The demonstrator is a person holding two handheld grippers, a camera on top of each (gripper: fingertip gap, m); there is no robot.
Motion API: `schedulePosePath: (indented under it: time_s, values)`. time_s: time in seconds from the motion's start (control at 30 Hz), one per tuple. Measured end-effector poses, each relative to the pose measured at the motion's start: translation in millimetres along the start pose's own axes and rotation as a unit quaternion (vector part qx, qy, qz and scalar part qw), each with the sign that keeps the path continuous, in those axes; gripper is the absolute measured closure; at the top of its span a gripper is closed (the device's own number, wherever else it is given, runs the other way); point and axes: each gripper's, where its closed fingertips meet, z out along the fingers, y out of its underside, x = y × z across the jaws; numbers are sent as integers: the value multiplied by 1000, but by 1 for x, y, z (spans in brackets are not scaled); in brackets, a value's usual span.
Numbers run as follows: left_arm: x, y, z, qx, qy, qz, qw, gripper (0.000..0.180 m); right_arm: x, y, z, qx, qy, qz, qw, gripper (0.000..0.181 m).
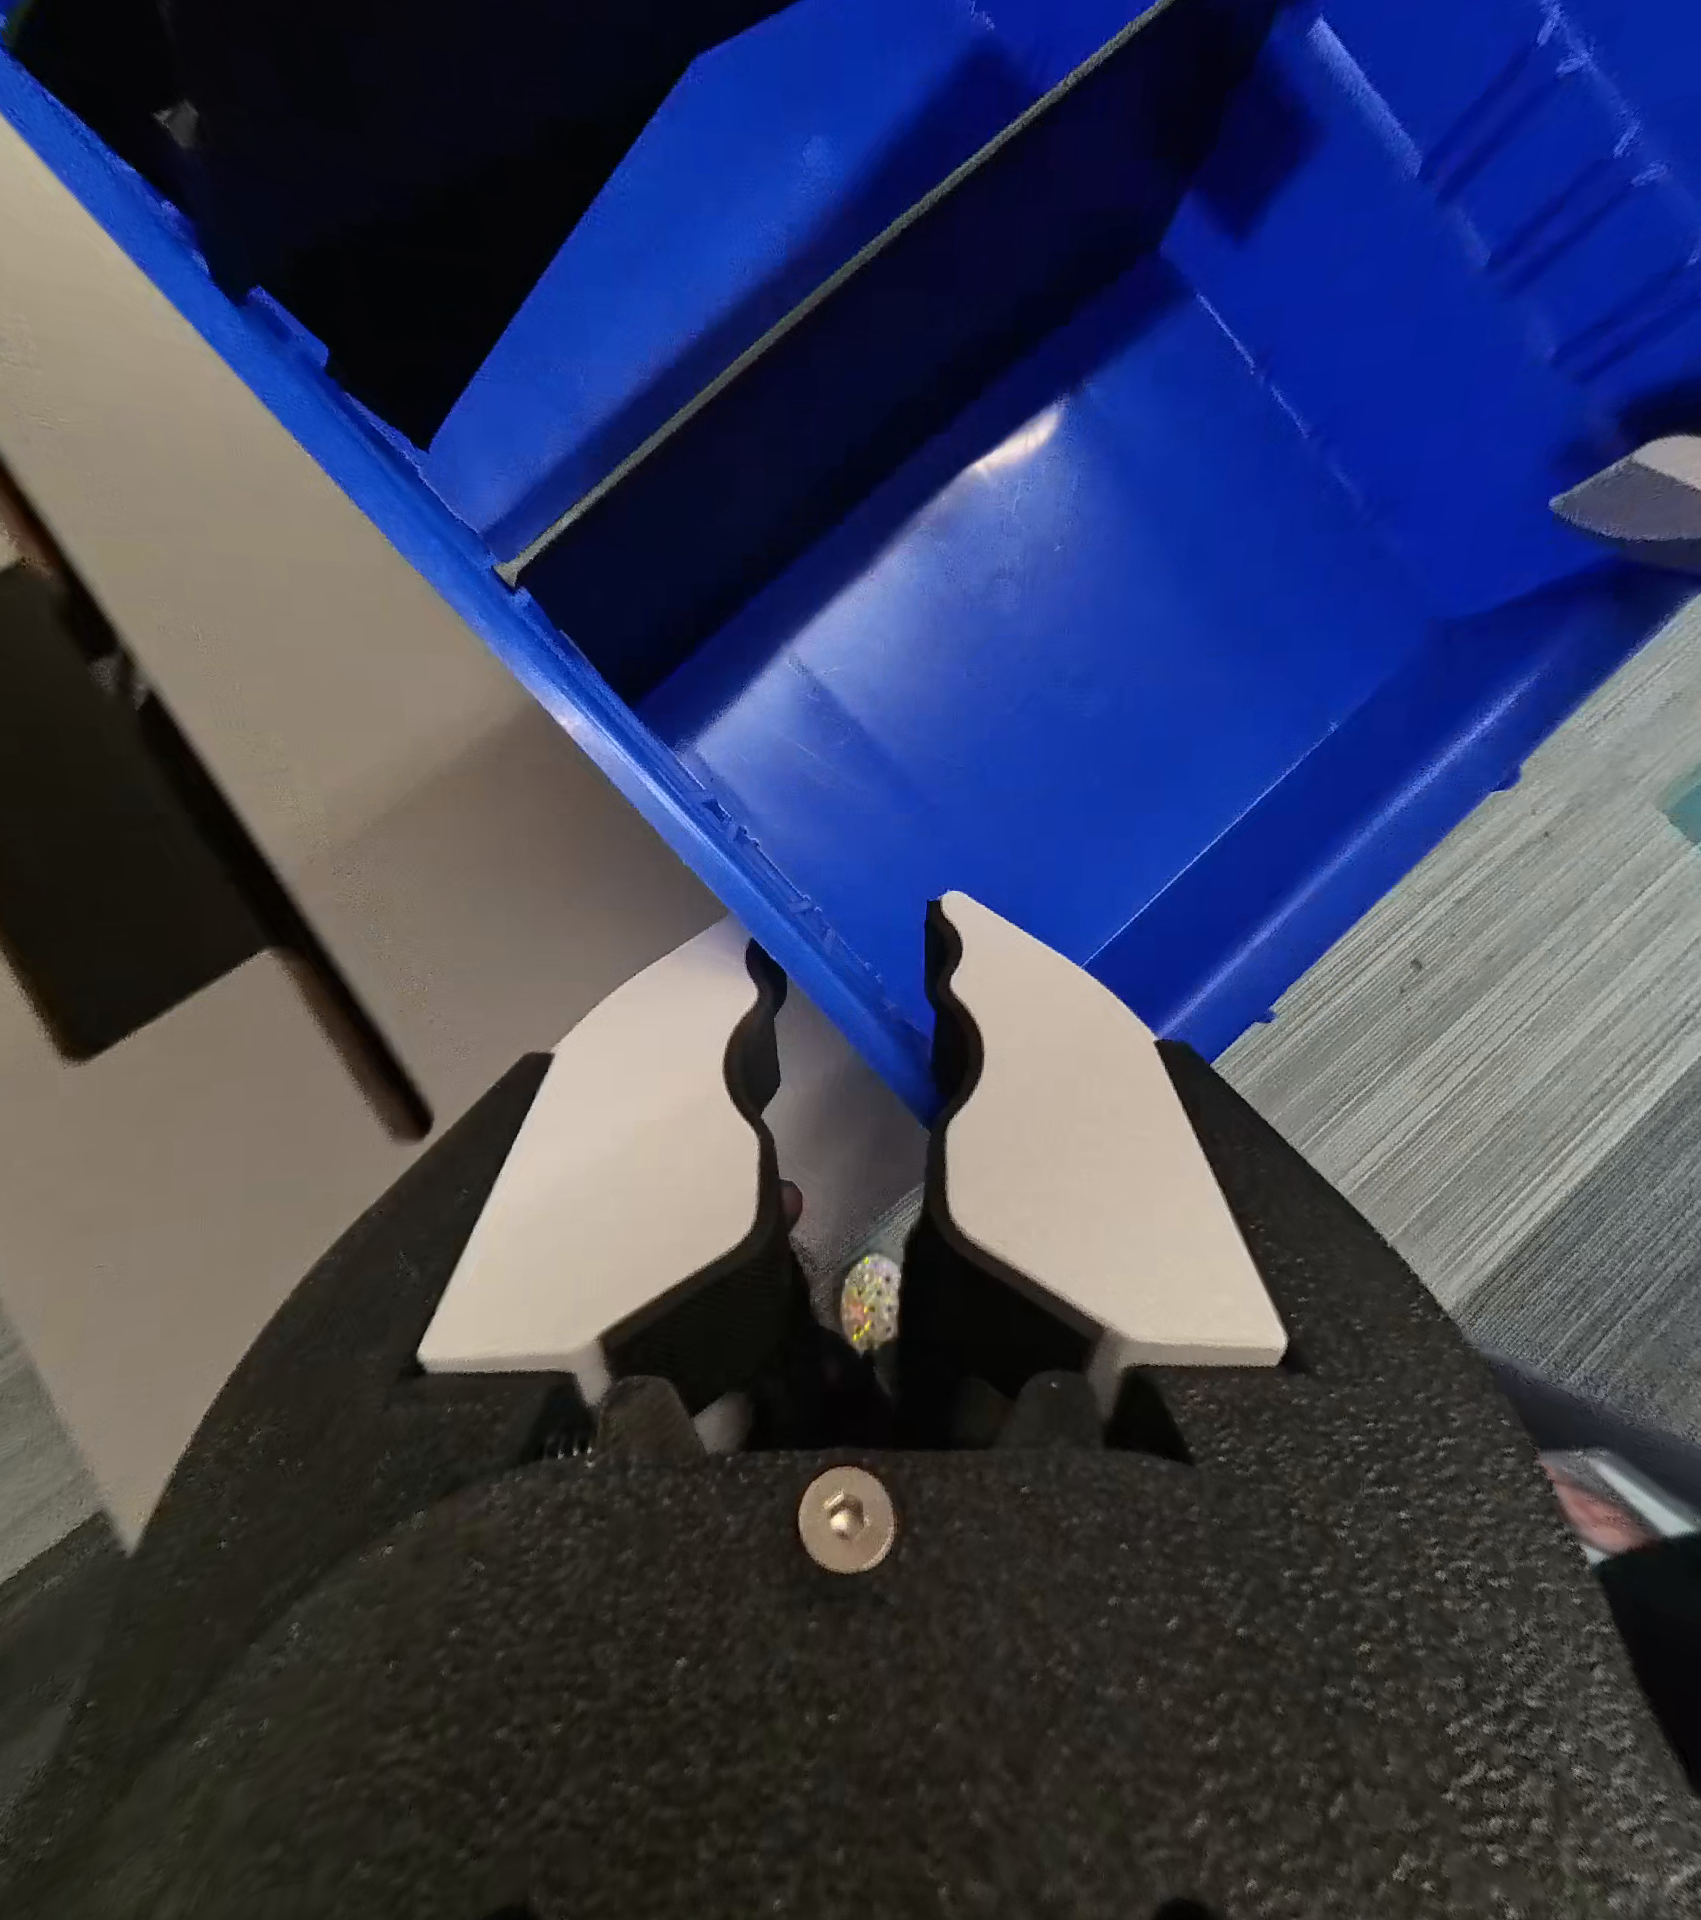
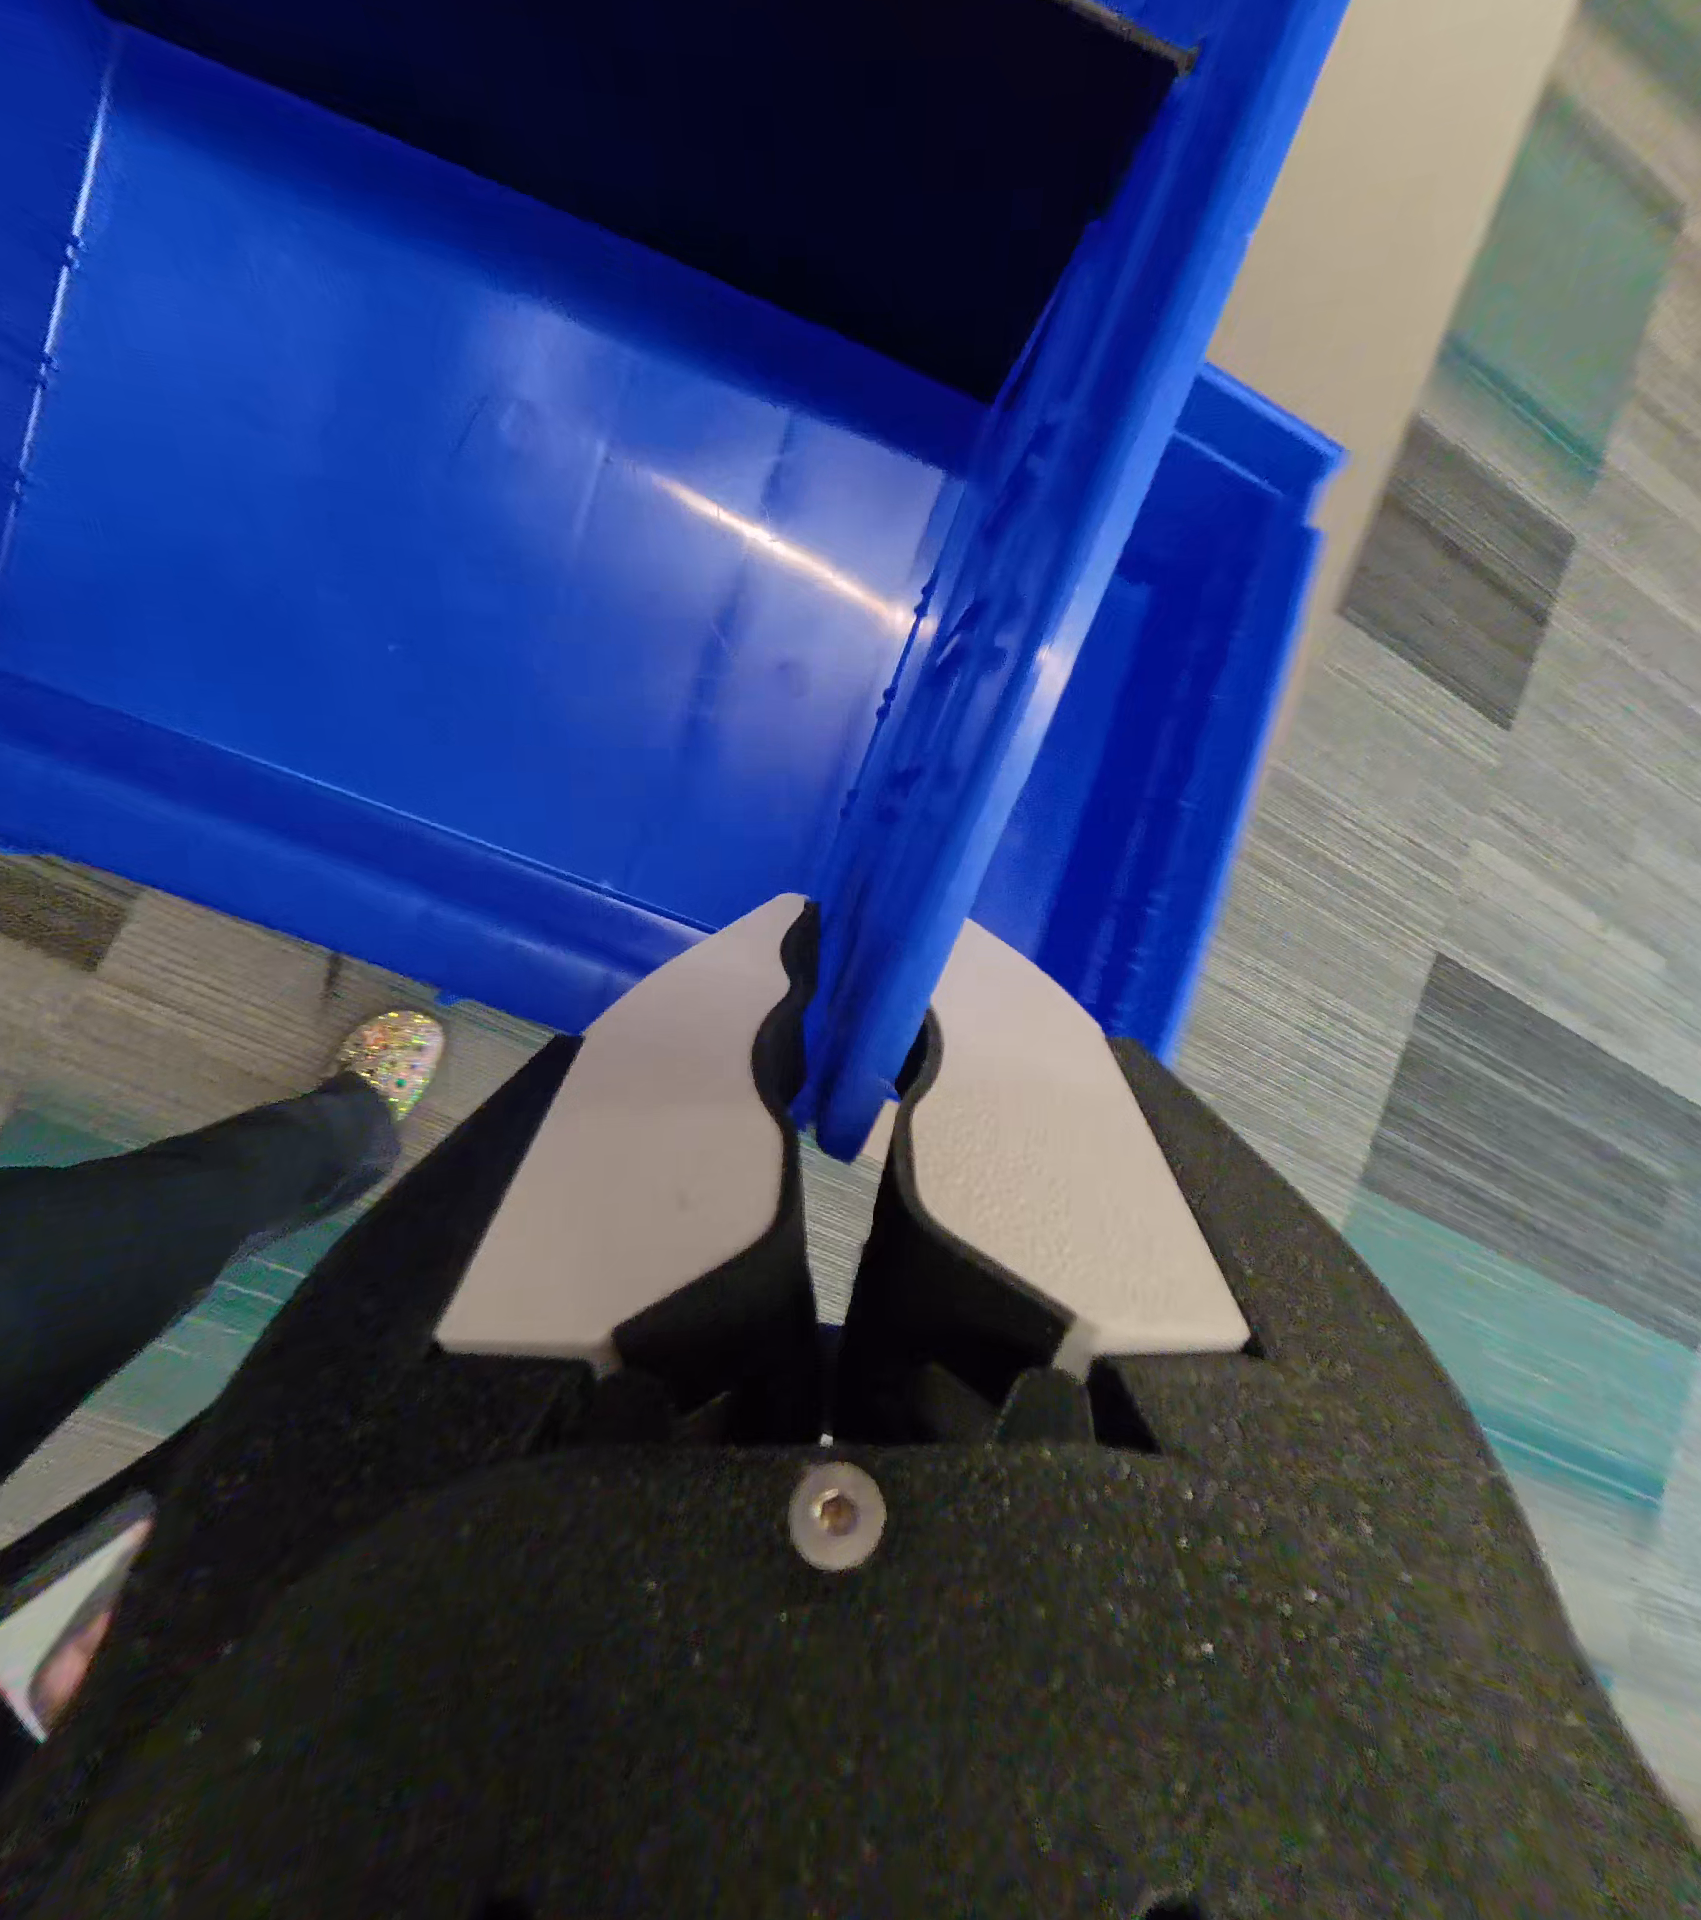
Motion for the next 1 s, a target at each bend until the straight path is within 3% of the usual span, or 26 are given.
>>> schedulePosePath:
  time_s: [0.2, 0.47, 0.5, 0.53, 0.63, 0.7, 0.77, 0.87, 1.0]
  values:
    - [67, -41, 62, -12, 21, 7, 1000, 154, 88, 45, 8, -27, 2, 14, 1000, 172]
    - [97, -17, 127, -68, 14, -45, 997, 153, 114, 97, 68, -75, -87, 6, 993, 171]
    - [97, -16, 126, -67, 18, -57, 996, 149, 109, 101, 69, -66, -117, 16, 991, 164]
    - [97, -19, 122, -54, 23, -62, 996, 146, 110, 100, 67, -47, -135, 43, 989, 143]
    - [80, -34, 94, 4, 28, -93, 995, 110, 124, 103, 55, -38, -194, 125, 972, 72]
    - [61, -30, 80, 28, 47, -146, 988, 86, 133, 101, 54, -20, -249, 174, 953, 47]
    - [45, -19, 83, 44, 104, -233, 966, 65, 137, 96, 65, -13, -304, 206, 930, 39]
    - [32, 0, 118, 24, 209, -367, 906, 53, 123, 95, 95, -69, -367, 221, 901, 35]
    - [45, -5, 160, 21, 314, -360, 878, 57, 100, 85, 124, -98, -393, 180, 897, 41]
